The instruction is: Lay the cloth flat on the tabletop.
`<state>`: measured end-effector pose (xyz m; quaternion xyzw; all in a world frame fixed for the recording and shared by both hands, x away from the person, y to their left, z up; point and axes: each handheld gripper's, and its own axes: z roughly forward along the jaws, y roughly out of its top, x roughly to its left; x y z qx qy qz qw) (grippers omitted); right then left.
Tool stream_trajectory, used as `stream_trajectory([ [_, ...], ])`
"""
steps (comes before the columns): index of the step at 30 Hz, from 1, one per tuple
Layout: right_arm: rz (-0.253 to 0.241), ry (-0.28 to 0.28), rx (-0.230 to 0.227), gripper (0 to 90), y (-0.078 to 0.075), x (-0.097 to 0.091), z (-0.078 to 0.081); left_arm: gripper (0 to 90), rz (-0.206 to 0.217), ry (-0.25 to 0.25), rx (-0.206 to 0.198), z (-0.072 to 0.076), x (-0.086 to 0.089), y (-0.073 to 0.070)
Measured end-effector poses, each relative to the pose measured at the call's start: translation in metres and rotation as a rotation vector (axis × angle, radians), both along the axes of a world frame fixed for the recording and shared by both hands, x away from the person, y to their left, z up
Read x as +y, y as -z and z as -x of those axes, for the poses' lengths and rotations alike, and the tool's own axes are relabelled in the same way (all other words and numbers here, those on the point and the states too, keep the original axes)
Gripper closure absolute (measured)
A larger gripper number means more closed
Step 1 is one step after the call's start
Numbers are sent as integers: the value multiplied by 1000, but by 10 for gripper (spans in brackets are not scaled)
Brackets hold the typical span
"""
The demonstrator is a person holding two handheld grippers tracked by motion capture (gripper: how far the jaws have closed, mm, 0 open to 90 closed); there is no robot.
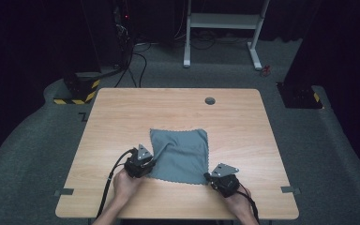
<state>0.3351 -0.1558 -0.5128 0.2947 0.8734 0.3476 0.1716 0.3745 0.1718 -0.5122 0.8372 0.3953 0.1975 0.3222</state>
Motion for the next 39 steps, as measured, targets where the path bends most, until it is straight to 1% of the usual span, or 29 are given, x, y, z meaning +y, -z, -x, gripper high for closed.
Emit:
stream_trajectory([
  [2,7,2,-9,900,-1,-4,1,846,6,-4,3,0,2,-1],
  [3,8,9,-6,900,-1,-6,1,862,7,-4,5,-1,3,-2],
  [6,11,13,-8,899,-1,-11,1,880,14,-17,8,-1,8,-4],
  [8,5,13,6,897,-1,-13,1,876,18,-24,10,0,10,-4],
  [9,9,9,6,895,0,-13,1,864,15,-31,6,0,10,-4],
  [10,11,11,7,890,0,-12,2,833,11,-33,0,1,11,-5],
  [11,9,12,4,884,0,-12,2,792,25,-42,0,3,11,-6],
  [12,-3,13,3,870,-1,-13,2,734,39,-42,-1,5,12,-6],
  [14,-22,23,-2,843,-3,-14,2,697,57,-25,-4,13,13,-8],
  [15,-36,27,-3,834,-4,-15,3,693,50,-9,-7,17,13,-8],
  [17,-47,27,-6,829,-6,-15,4,696,62,14,-7,26,13,-8],
  [20,-52,18,-9,829,-7,-14,8,705,63,52,-9,41,12,-6],
  [22,-62,13,-11,829,-6,-13,11,713,57,66,-7,49,11,-4],
  [25,-60,13,-4,820,-2,-12,14,716,46,71,-1,54,10,-1],
  [26,-62,17,6,807,0,-12,14,719,40,70,-3,54,10,0],
  [27,-66,18,8,798,2,-13,13,722,32,67,5,54,10,2],
  [29,-70,27,24,789,4,-14,13,739,28,63,12,55,10,4],
  [30,-65,28,26,787,5,-14,13,754,40,66,15,55,10,4],
  [32,-48,28,31,794,7,-14,14,805,46,73,18,55,10,5],
  [33,-51,26,24,806,8,-14,14,828,44,78,18,55,10,5],
  [35,-48,18,32,860,7,-14,14,889,36,90,25,55,9,4],
  [37,-20,0,16,891,6,-12,16,897,39,96,41,54,9,3],
  [39,-9,-2,20,896,5,-11,15,900,44,106,60,54,11,2],
])
